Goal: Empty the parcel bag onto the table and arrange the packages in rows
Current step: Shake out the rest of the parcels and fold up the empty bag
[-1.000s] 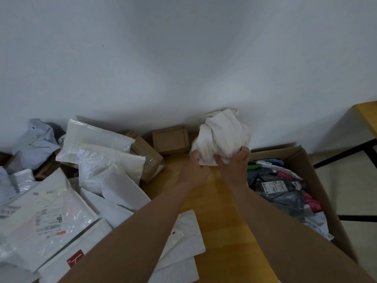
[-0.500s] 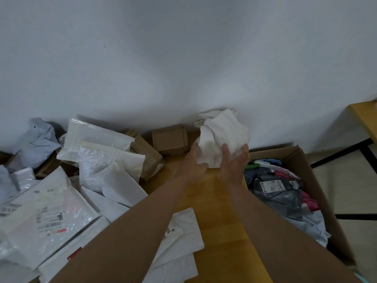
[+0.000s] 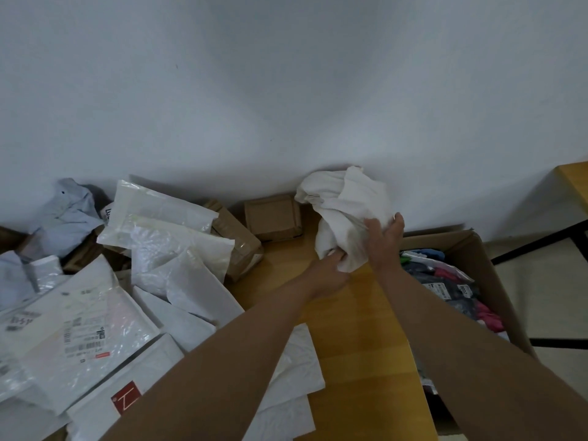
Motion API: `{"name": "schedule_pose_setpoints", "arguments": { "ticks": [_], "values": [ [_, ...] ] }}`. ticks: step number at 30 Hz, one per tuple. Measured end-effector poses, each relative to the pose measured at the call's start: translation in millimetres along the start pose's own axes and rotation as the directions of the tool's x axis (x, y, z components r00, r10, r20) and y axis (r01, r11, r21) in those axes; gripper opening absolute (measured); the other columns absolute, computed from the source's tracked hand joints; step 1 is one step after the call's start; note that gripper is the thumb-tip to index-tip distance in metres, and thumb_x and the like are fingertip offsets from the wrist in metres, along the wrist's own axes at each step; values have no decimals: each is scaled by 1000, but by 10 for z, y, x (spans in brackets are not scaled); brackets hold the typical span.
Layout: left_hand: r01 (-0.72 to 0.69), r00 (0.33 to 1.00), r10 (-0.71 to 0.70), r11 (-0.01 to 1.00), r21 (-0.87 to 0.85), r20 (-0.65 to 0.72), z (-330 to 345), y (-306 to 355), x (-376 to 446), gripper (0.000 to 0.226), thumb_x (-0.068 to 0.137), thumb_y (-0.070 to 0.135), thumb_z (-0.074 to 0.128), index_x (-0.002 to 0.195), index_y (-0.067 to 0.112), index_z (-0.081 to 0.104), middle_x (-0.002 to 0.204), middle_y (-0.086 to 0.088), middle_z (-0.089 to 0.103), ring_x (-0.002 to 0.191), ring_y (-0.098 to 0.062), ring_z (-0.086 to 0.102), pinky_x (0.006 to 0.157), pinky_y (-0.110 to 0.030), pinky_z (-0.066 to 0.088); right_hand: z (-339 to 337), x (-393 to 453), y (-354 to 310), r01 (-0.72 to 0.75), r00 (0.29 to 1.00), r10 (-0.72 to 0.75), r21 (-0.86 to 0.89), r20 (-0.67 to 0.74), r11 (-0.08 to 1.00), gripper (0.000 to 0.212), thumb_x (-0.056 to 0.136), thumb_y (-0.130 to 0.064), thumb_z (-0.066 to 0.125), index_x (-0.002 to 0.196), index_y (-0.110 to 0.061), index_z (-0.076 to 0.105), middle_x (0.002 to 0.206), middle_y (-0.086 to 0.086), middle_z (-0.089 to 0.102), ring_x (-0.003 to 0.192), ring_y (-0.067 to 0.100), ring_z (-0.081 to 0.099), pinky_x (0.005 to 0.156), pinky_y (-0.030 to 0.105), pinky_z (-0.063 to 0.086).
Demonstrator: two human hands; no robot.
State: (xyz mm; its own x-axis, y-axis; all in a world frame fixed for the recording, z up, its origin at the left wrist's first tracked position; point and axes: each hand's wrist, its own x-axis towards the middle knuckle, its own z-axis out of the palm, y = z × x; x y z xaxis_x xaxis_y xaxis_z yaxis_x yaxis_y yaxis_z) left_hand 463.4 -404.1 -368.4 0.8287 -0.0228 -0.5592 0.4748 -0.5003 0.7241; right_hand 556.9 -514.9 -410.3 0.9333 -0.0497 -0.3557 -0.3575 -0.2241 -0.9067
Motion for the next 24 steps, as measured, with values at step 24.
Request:
{"name": "schedule_pose_setpoints", "arguments": {
  "ticks": [24],
  "values": [
    [-26,977,47,994,105,-207,-125,125,205,24,88,9,46,111,7,53,108,-14,60,98,-33,59,79,-43,49,-14,-5,103,-162,986,165,152,-7,975,64,100,-47,42,155,-24,17,152,5,33,135,27,38,98,36,35]
  ]
}}
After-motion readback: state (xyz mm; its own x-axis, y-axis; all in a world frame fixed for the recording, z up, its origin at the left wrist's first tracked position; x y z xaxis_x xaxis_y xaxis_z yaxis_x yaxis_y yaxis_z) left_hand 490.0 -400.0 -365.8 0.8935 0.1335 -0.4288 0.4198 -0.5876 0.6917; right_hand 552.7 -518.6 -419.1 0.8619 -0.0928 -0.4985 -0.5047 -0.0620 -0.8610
